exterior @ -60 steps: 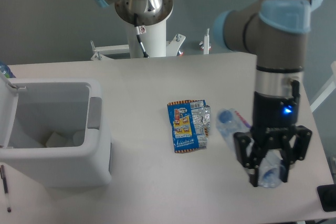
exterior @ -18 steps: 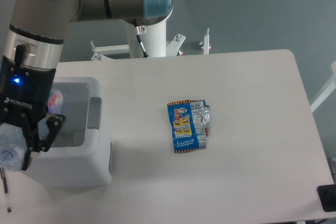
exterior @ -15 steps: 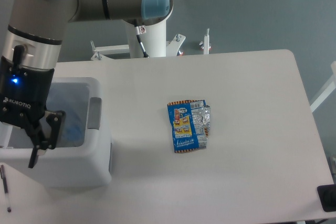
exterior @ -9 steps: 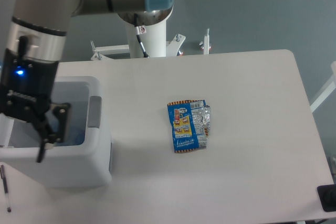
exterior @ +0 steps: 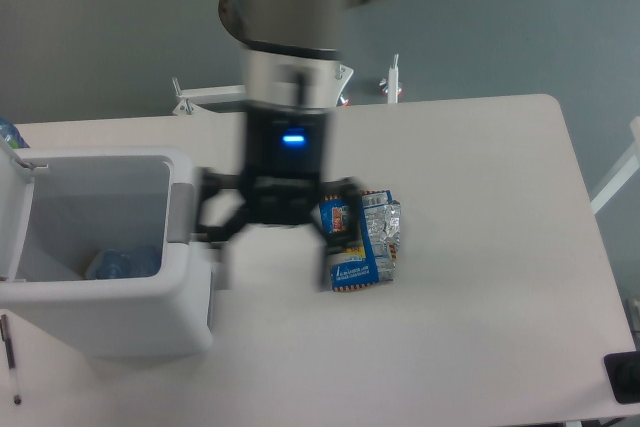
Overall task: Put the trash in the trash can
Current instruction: 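Move the gripper over the blue-and-yellow snack wrapper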
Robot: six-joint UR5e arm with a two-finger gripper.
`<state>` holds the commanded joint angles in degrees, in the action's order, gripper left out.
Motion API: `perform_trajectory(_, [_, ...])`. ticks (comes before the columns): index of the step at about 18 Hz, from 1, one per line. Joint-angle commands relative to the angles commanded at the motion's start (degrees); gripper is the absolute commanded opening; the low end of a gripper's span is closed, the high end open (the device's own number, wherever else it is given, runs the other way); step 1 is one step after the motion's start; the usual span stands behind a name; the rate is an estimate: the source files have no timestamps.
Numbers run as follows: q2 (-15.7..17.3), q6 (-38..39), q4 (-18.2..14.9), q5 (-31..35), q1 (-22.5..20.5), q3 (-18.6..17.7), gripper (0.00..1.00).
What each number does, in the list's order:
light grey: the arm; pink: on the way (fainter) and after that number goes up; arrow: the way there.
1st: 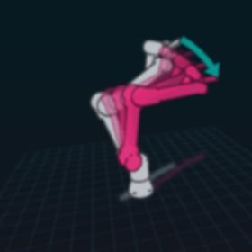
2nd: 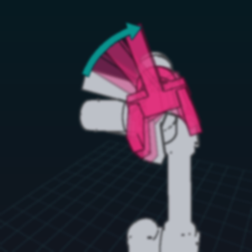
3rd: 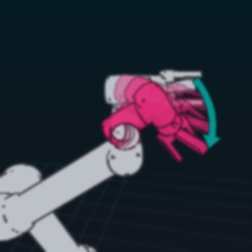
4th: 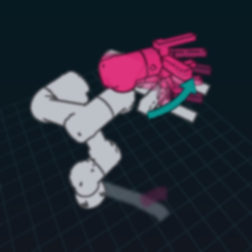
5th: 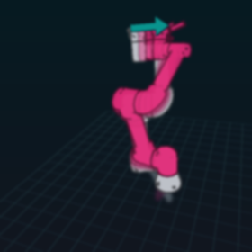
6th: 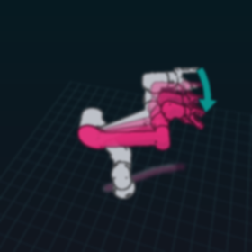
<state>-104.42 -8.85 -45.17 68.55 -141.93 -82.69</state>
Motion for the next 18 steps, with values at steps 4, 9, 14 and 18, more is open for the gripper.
perform_trajectory(4, [1.1, -8.9, -0.3, 4.5, -2.4, -6.9, 1.00])
perform_trajectory(9, [1.9, -23.8, -0.3, 11.3, -5.7, -17.1, 1.00])
perform_trajectory(14, [1.9, -35.8, -0.4, 14.5, -7.6, -23.1, 1.00])
perform_trajectory(18, [1.4, -41.0, -0.5, 15.6, -8.5, -26.2, 1.00])
